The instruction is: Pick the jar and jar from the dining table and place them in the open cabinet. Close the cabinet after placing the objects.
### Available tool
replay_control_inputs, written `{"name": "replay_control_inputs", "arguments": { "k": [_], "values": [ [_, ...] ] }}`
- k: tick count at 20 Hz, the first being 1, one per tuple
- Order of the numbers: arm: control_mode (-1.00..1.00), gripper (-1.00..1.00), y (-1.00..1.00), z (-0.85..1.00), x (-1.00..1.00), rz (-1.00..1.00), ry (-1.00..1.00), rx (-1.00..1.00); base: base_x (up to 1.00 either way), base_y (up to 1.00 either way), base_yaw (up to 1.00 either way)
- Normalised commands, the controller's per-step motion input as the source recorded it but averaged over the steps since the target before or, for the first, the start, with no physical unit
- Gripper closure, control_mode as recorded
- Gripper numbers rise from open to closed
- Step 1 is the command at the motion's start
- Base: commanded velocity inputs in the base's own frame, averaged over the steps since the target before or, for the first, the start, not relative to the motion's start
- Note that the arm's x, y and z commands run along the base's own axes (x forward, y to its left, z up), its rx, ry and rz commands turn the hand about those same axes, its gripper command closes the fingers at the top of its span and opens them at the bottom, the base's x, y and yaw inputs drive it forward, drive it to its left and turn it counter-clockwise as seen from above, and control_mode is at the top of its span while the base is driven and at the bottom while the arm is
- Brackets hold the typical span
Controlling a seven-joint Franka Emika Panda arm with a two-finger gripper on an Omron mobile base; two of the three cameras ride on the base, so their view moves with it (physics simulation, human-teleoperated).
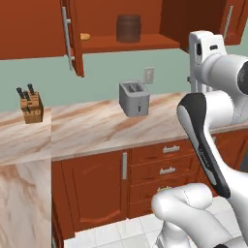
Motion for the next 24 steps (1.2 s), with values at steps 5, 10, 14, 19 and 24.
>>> {"name": "replay_control_inputs", "arguments": {
  "k": [5,10,14,19,24],
  "values": [
    [1.00,-1.00,0.00,0.00,0.00,0.00,0.00,0.00,-1.00,-0.02,-0.19],
    [1.00,-1.00,0.00,0.00,0.00,0.00,0.00,0.00,-0.97,-0.25,-0.26],
    [1.00,-1.00,0.00,0.00,0.00,0.00,0.00,0.00,-0.88,-0.59,-0.32],
    [1.00,-1.00,0.00,0.00,0.00,0.00,0.00,0.00,-0.61,-0.89,-0.42],
    [1.00,-1.00,0.00,0.00,0.00,0.00,0.00,0.00,-0.33,-0.96,-0.49]
  ]
}}
